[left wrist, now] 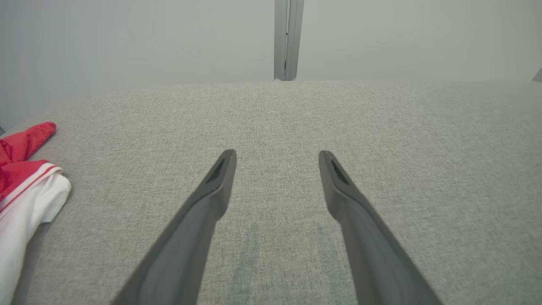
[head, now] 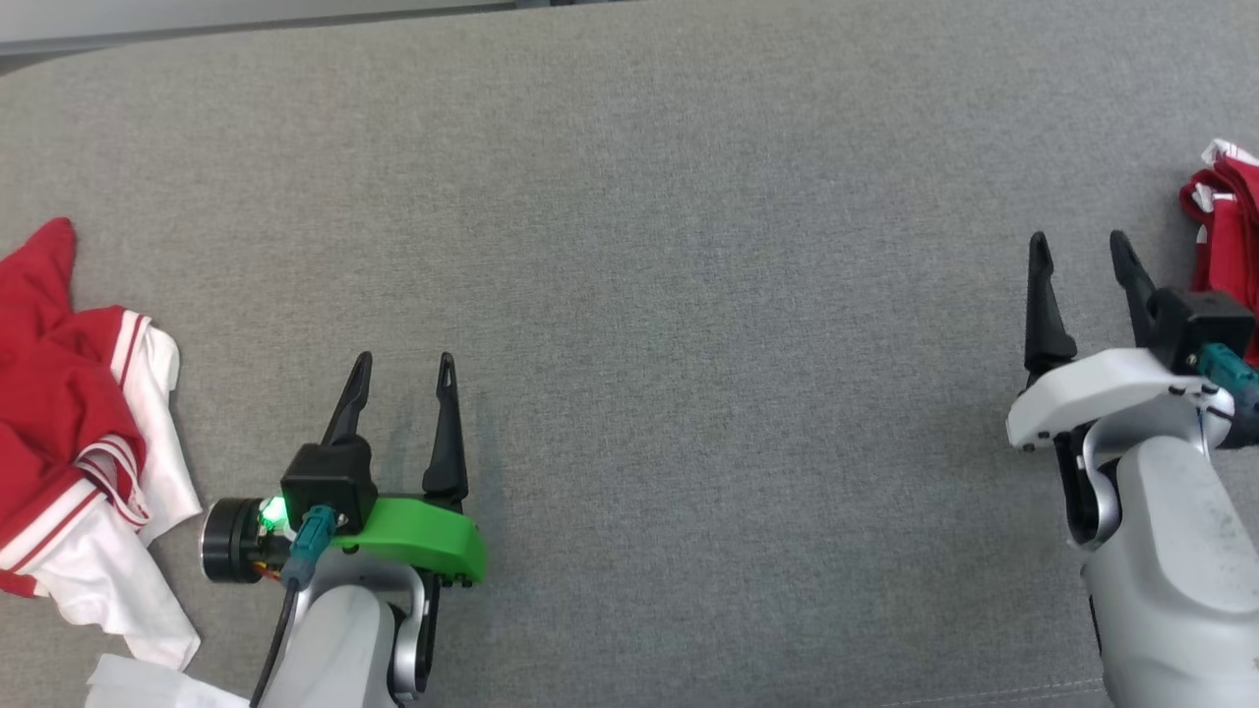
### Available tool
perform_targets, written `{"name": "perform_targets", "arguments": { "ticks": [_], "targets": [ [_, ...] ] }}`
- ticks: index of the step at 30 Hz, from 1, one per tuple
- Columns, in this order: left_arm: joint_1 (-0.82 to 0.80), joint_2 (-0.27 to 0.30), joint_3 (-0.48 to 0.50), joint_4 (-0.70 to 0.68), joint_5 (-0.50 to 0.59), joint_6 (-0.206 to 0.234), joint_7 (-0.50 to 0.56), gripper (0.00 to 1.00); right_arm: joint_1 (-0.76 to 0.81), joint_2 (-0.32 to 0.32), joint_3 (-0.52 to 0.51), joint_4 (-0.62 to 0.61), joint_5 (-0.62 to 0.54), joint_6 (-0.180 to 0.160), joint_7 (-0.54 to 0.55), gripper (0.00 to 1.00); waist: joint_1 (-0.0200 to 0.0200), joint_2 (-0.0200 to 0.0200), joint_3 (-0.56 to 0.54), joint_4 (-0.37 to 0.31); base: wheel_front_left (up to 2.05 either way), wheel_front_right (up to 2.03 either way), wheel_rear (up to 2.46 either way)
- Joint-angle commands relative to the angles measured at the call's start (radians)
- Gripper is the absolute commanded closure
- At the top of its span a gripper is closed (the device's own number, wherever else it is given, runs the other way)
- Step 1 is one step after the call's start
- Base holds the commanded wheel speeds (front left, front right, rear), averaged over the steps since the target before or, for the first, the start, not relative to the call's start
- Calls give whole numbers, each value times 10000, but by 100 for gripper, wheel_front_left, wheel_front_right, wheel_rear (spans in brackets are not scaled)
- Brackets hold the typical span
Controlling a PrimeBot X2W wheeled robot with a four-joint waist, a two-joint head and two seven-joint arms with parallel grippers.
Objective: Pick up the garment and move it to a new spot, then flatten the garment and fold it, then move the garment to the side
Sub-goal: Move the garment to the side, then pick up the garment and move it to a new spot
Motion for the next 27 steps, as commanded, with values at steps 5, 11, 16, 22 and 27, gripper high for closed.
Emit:
{"name": "perform_targets", "arguments": {
  "ticks": [5, 11, 16, 22, 27],
  "targets": [
    [568, 50, 378, 216, -162, 85, -1, 0, 1036, 300, 260, -293, 296, -16, -3, 0, 0, 0, -1065, 385, 0, 0, 0],
    [1082, 47, 820, 353, -294, 194, -1, 0, 1728, 525, 471, -679, 374, -17, -3, 0, 0, 0, -1706, 343, 0, 0, 0],
    [1462, 50, 979, 335, -382, 248, -1, 0, 2084, 598, 577, -706, 421, -16, -3, 0, 0, 0, -2184, 365, 0, 0, 0],
    [1762, 48, 1182, 269, -362, 362, -1, 0, 2411, 620, 721, -813, 566, -16, -3, 0, 0, 0, -2470, 402, 0, 0, 0],
    [1736, 48, 1166, 207, -321, 361, -1, 0, 2370, 619, 841, -876, 658, -16, -3, 0, 0, 0, -2335, 458, 0, 0, 0]
  ]
}}
